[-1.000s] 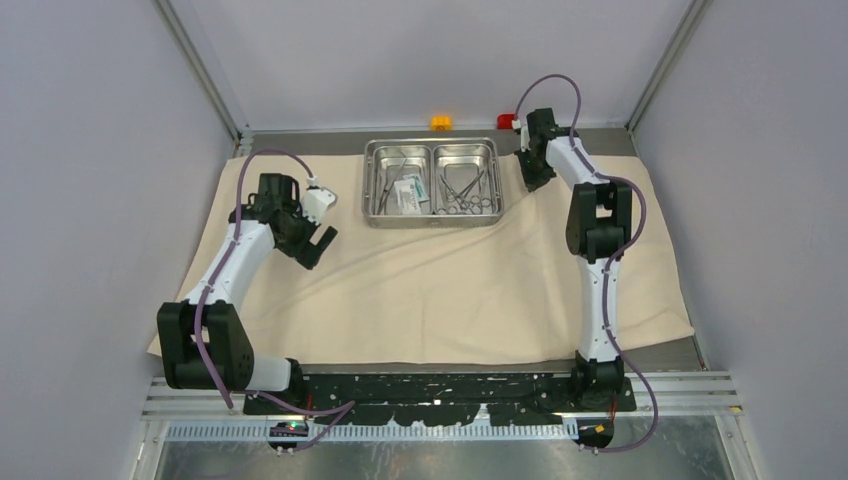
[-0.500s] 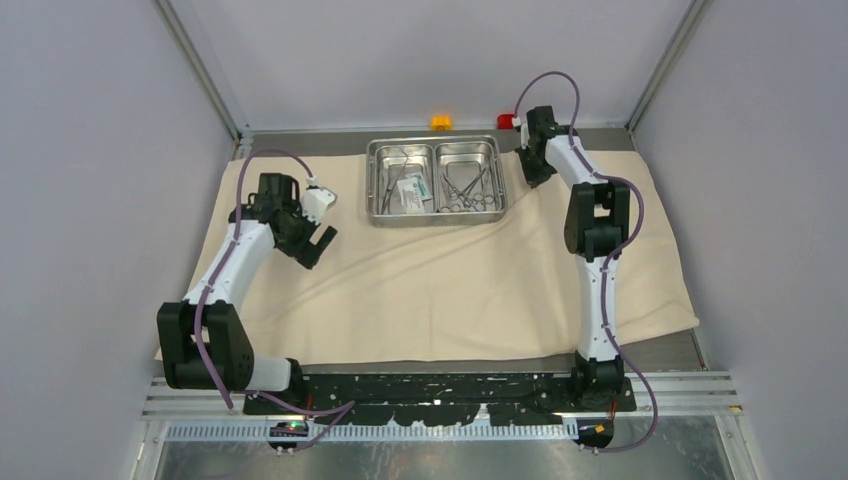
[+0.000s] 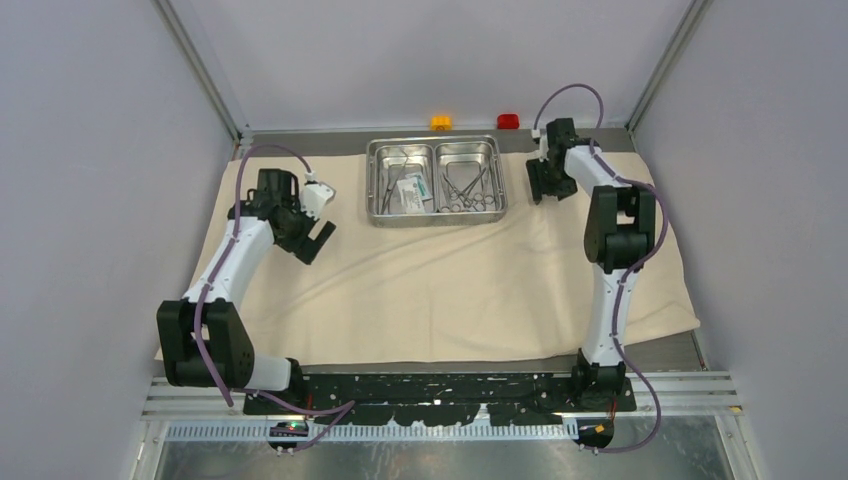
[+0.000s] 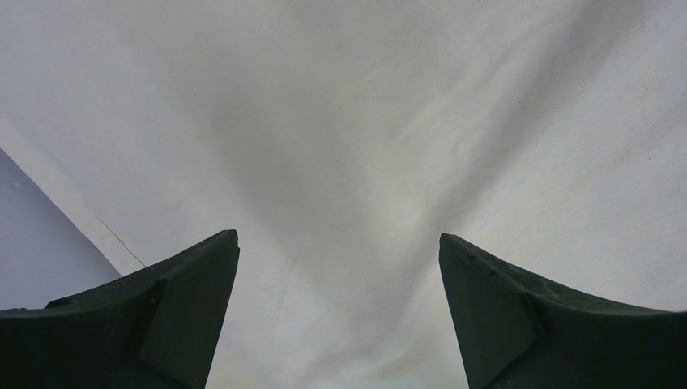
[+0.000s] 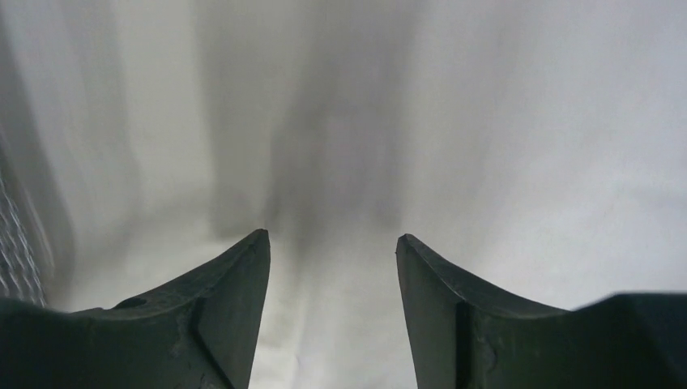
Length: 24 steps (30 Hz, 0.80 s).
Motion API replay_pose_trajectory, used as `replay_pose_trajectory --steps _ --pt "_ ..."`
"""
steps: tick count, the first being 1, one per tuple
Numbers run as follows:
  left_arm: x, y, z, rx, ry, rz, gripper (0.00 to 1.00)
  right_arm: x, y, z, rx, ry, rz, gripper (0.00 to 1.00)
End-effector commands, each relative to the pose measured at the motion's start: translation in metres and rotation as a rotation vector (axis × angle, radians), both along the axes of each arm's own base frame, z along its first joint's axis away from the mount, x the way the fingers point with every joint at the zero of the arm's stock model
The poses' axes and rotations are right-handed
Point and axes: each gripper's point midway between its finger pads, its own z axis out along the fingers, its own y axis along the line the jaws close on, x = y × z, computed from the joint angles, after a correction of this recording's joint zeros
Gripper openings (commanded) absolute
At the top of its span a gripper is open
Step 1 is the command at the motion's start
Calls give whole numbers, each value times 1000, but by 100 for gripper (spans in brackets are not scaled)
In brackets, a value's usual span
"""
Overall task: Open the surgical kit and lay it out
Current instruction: Smooth out the surgical kit at the center of the board.
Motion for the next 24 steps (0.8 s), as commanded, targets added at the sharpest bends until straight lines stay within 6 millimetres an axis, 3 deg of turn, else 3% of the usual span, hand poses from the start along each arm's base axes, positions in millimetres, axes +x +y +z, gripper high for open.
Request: replay_pose_trajectory --steps 1,6,10,13,24 --pt "12 -1 10 4 -47 0 97 -43 -15 53 6 -34 0 64" --pt "18 2 8 18 -60 -6 98 -121 -72 54 -28 41 -38 64" --pt "24 -1 7 7 -62 -11 98 -183 -106 39 -51 135 -19 64" --pt "28 -4 7 -6 -59 -14 98 -218 -117 25 -86 184 10 64" --pt "27 -10 9 -37 -48 -21 98 -312 -128 -10 -184 333 77 61"
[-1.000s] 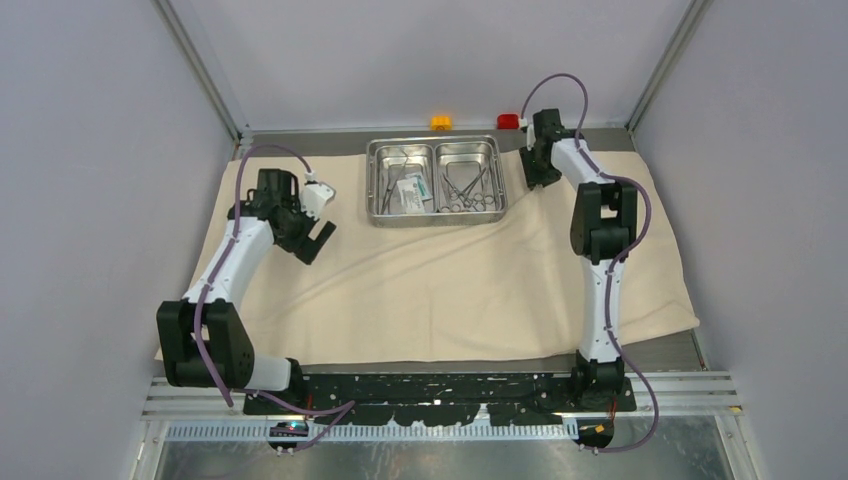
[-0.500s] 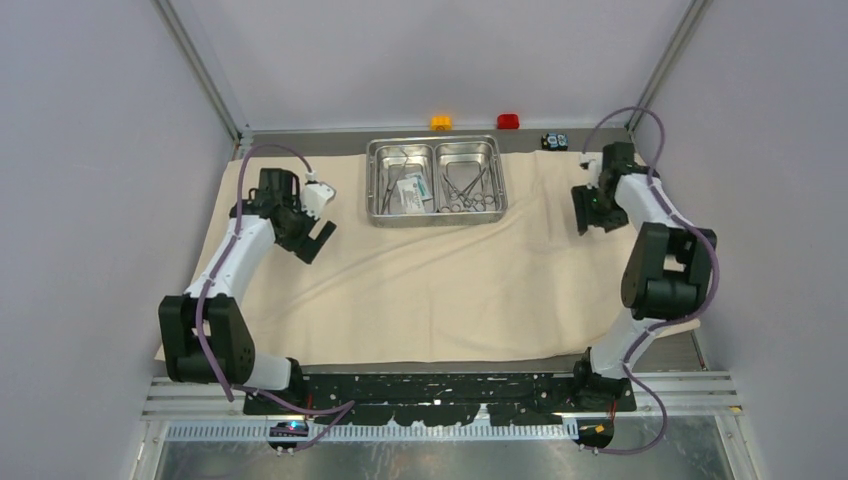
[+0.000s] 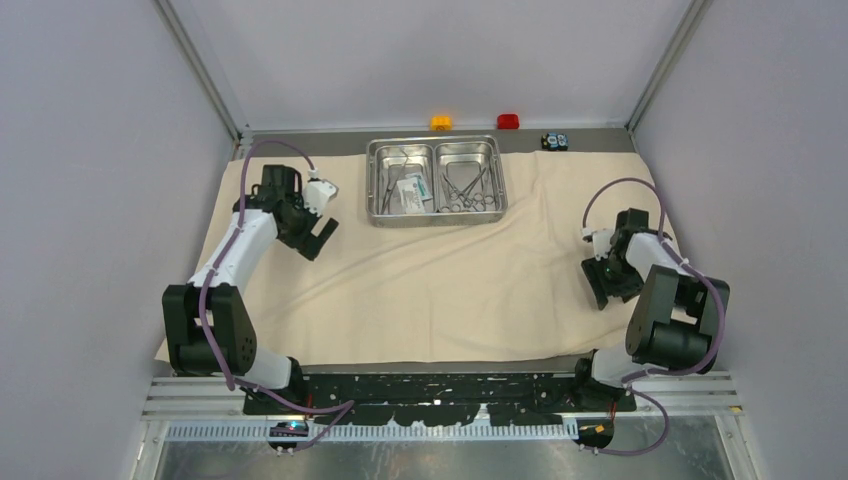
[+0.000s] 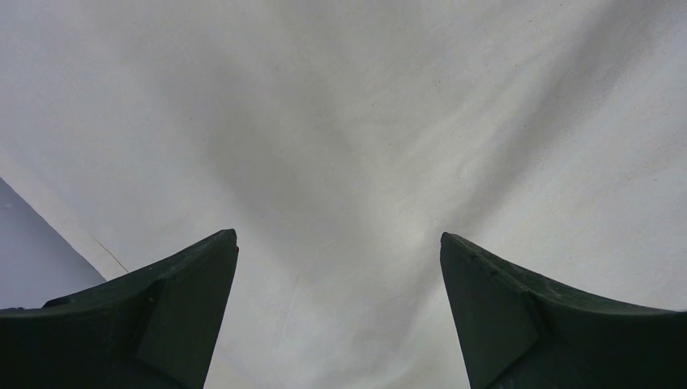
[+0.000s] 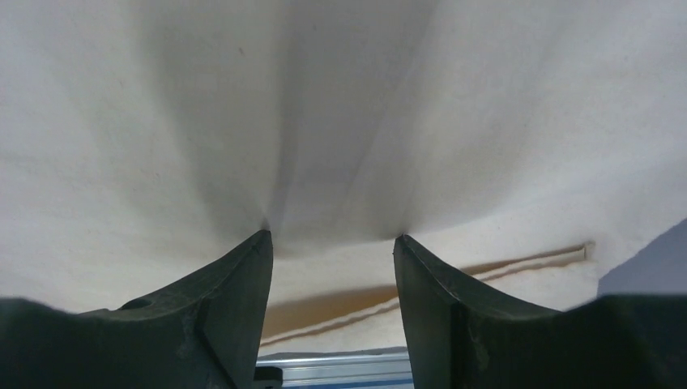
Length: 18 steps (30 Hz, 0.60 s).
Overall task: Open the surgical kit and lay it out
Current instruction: Smooth out the surgical kit at the center of the board.
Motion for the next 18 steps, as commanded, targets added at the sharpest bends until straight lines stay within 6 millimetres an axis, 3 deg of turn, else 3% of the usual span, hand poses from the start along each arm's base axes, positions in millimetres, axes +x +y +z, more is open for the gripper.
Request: replay_pose_trajectory --steps 1,13,18 --pt "13 -7 19 -29 -64 -13 98 -22 -21 2 -93 6 48 61" --pt "15 -7 19 -15 -57 -35 98 -96 -41 -15 -156 175 60 59" --pt "12 -2 14 18 -40 -44 98 -124 -44 -13 -166 230 66 59"
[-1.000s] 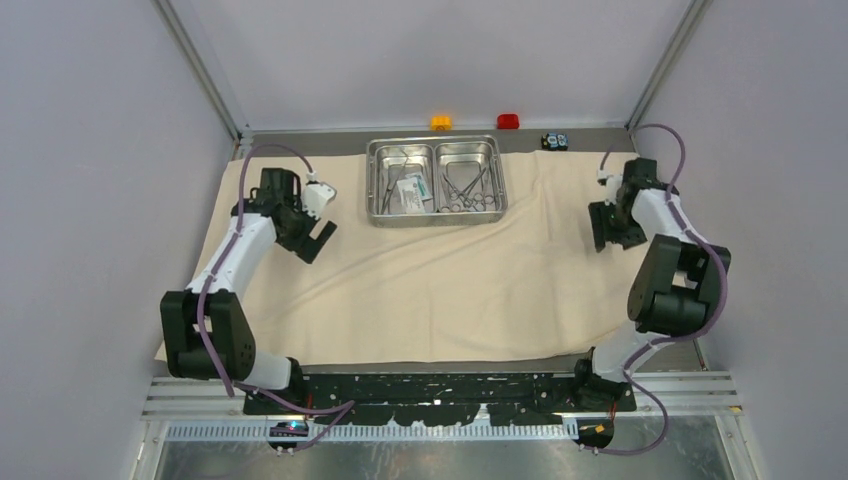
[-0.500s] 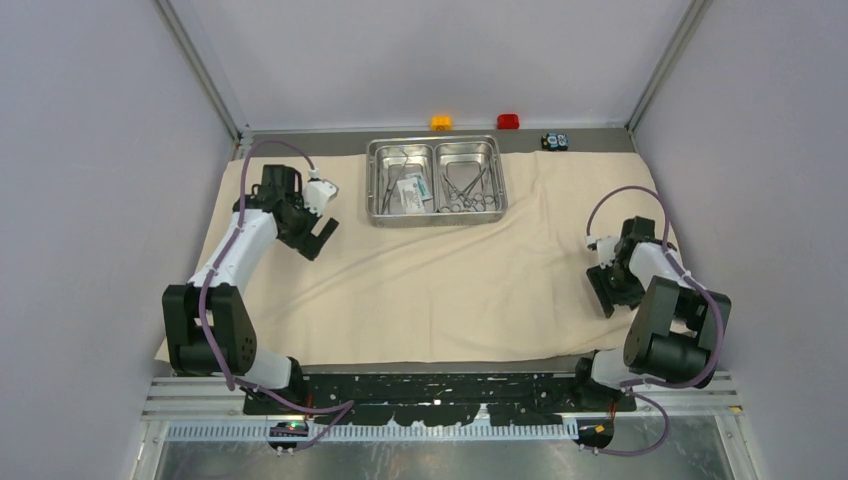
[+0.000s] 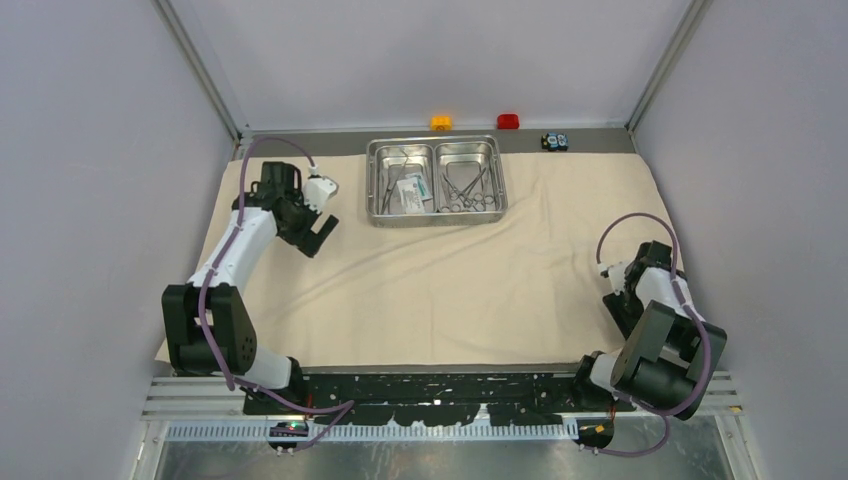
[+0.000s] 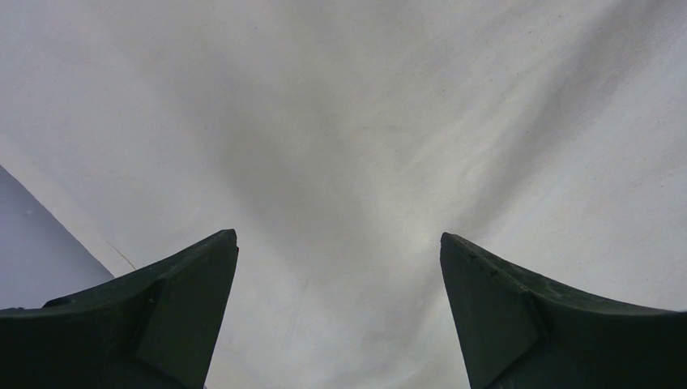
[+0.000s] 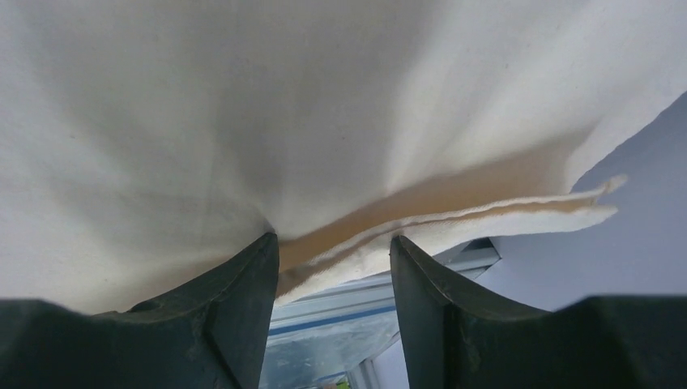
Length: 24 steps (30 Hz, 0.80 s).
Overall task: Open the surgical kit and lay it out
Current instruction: Smooth out the surgical kit at the center of the board.
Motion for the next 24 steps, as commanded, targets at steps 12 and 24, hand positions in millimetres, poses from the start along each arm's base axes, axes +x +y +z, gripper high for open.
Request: replay_pose_trajectory --steps 12,24 --pt "9 11 6 94 -24 -53 99 -92 -6 12 -27 226 16 58" --pt "5 20 4 147 -15 -59 99 -78 -24 54 -35 54 -81 60"
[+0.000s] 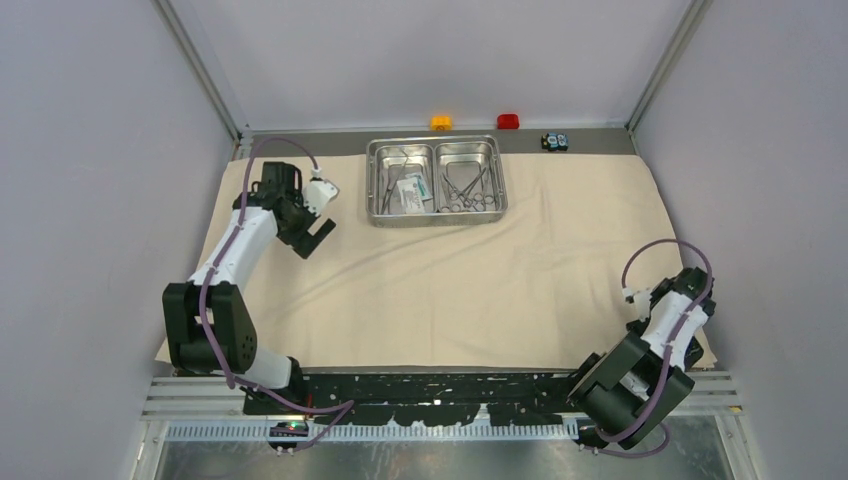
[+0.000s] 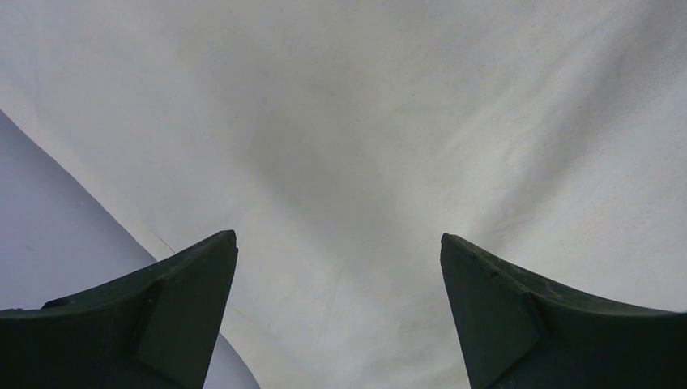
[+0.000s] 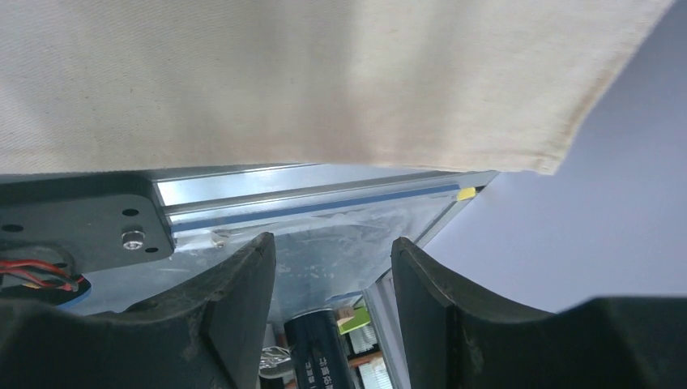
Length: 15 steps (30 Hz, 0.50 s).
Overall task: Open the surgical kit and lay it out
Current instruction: Smooth out the surgical kit at the center of the board.
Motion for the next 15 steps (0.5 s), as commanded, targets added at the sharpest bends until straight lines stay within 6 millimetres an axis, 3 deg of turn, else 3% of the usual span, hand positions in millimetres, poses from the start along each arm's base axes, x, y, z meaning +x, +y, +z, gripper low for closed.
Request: replay_pose_trajectory --steps 1,4,8,12,15 --pt "-1 8 2 58 -5 -12 100 21 2 27 43 -117 21 59" --pt "-10 15 -6 86 24 -17 100 51 15 42 149 -252 15 62" --pt "-21 25 -21 91 74 8 100 109 39 59 313 -434 -3 63" --pt "-29 50 -32 51 103 86 100 168 60 49 338 -527 71 63" --pt "-35 68 -40 18 109 135 100 195 65 32 335 -550 94 64"
